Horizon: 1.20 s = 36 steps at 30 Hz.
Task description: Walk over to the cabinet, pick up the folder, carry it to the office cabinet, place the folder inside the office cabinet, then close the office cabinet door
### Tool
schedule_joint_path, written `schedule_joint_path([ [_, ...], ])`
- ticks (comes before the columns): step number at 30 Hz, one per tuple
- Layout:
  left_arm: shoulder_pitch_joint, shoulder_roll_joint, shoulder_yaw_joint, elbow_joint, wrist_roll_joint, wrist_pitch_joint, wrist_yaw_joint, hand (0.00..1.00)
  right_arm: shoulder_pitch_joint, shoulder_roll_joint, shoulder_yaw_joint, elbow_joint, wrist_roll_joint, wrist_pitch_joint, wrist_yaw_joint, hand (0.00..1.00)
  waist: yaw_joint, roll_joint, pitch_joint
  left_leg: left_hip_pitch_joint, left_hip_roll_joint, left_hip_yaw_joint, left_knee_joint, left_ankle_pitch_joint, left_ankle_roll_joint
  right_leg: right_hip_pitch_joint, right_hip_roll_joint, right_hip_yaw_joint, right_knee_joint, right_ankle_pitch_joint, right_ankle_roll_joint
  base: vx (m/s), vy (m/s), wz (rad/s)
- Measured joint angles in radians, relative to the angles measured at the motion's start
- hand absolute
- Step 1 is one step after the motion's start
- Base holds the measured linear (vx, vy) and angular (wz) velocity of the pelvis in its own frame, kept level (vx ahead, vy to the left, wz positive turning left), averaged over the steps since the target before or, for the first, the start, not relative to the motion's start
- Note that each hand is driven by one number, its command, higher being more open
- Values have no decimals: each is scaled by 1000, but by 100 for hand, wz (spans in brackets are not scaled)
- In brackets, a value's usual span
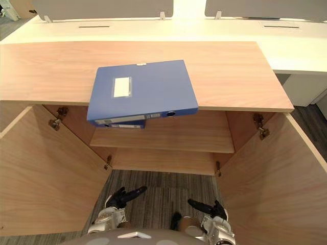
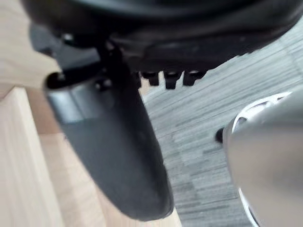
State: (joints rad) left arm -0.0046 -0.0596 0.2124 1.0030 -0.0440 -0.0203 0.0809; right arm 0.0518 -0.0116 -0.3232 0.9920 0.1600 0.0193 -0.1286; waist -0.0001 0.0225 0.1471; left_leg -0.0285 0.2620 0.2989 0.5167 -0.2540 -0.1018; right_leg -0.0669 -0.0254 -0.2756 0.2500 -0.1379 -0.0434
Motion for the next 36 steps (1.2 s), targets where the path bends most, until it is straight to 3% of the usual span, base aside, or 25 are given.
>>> schedule_joint_path([
  [2,-1,0,-1,2,9,0,0,100,2,0,-1,1,0,1,-7,100,1,1,-1,-5,-38,-17,-156,21,7,-1,-6,19,1,3,9,99,148,-34],
  [3,0,-1,-2,2,14,1,-2,100,3,-2,-3,3,0,1,-8,100,2,11,-6,-4,-62,-29,-243,90,26,-4,-4,41,7,0,21,149,152,-41],
  [7,3,12,-4,23,19,3,0,100,19,13,-10,3,0,1,-10,100,-1,-15,-28,56,-98,12,-323,99,29,22,-16,90,-65,35,57,165,143,-33],
  [10,10,17,-21,27,39,7,-1,100,22,11,-12,6,-1,1,-9,100,-4,-10,-31,101,-126,19,-374,110,43,60,-19,99,-107,46,67,93,86,-8],
  [17,25,54,-91,44,55,2,-2,100,14,-8,-12,49,-1,-6,-5,100,-3,6,-46,156,-150,6,-452,149,49,121,-17,112,-188,77,68,48,33,-3],
  [26,53,97,-162,24,55,-12,0,100,2,-28,-9,86,-1,-8,-4,100,-6,5,-43,180,-158,-72,-491,161,58,156,-11,108,-246,128,69,-82,9,2],
  [32,137,166,-148,-78,56,-16,14,100,14,-36,-8,83,-1,-8,-5,100,-6,-7,-35,181,-171,-109,-513,184,65,157,-21,92,-251,147,75,-144,12,10],
  [36,223,182,-101,-253,56,-15,26,100,34,-40,-7,62,-1,-8,-5,100,-6,-6,-35,181,-175,-143,-534,200,60,158,-26,67,-251,143,81,-80,-18,18],
])
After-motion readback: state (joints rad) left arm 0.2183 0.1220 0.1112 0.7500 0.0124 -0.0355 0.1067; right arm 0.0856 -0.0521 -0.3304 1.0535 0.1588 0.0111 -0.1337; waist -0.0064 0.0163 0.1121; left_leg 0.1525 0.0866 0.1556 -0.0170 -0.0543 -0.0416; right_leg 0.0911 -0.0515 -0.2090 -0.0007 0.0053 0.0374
